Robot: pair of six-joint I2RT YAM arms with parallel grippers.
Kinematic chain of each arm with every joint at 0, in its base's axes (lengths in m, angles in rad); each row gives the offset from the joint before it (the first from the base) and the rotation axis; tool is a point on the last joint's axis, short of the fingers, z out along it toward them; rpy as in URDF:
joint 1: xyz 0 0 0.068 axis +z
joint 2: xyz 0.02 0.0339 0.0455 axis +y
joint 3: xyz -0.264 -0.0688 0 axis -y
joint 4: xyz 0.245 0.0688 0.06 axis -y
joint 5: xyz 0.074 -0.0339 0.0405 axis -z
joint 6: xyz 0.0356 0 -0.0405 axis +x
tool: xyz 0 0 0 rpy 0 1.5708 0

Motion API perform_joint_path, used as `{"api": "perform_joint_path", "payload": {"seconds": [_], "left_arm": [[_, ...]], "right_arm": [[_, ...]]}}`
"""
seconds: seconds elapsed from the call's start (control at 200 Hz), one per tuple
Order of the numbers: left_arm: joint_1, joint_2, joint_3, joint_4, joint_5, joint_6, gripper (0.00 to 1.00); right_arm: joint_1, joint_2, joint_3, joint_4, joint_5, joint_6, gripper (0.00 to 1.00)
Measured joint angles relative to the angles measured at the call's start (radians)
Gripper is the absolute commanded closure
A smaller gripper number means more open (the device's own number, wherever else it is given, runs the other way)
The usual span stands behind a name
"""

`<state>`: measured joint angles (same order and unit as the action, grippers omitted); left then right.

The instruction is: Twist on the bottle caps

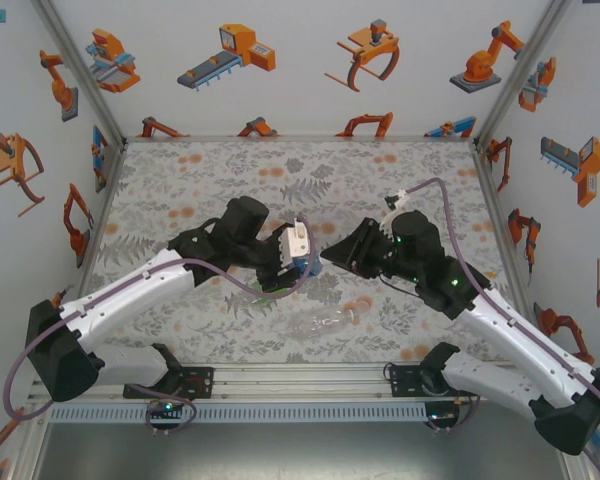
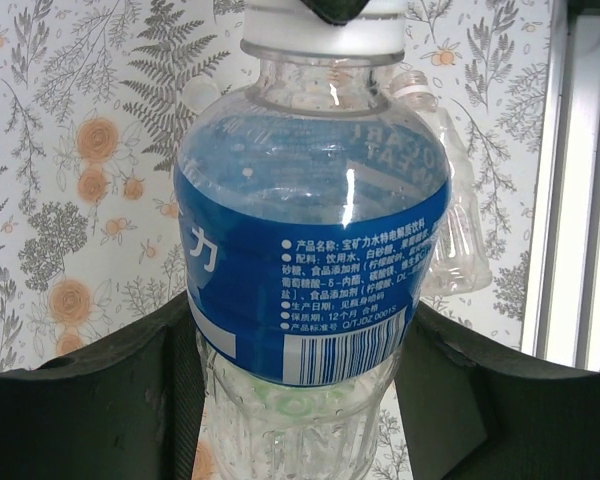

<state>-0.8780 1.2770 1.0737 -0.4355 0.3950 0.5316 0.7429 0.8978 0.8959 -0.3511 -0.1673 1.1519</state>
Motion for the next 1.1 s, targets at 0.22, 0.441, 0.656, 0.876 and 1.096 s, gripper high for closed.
{"api": "perform_joint_path", "payload": {"seconds": [0.22, 0.441, 0.656, 0.876, 1.096], "left_arm": [[-0.005, 0.023, 0.0, 0.03, -0.019, -0.008, 0.35], [0.017, -0.007, -0.023, 0.084, -0.092, -0.04, 0.03], [0.114, -0.082, -0.056, 0.088, -0.157, -0.111, 0.03], [0.265, -0.183, -0.089, 0.094, -0.232, -0.232, 0.03], [0.43, -0.216, -0.081, 0.057, -0.236, -0.364, 0.03]], "right_arm": [[0.0, 0.023, 0.039, -0.063, 0.044, 0.023, 1.0], [-0.002, 0.106, 0.154, -0.162, 0.082, -0.096, 1.0], [-0.073, 0.278, 0.332, -0.284, 0.124, -0.331, 1.0], [-0.194, 0.501, 0.521, -0.357, 0.14, -0.568, 1.0], [-0.282, 0.731, 0.73, -0.397, 0.186, -0.767, 1.0]]}}
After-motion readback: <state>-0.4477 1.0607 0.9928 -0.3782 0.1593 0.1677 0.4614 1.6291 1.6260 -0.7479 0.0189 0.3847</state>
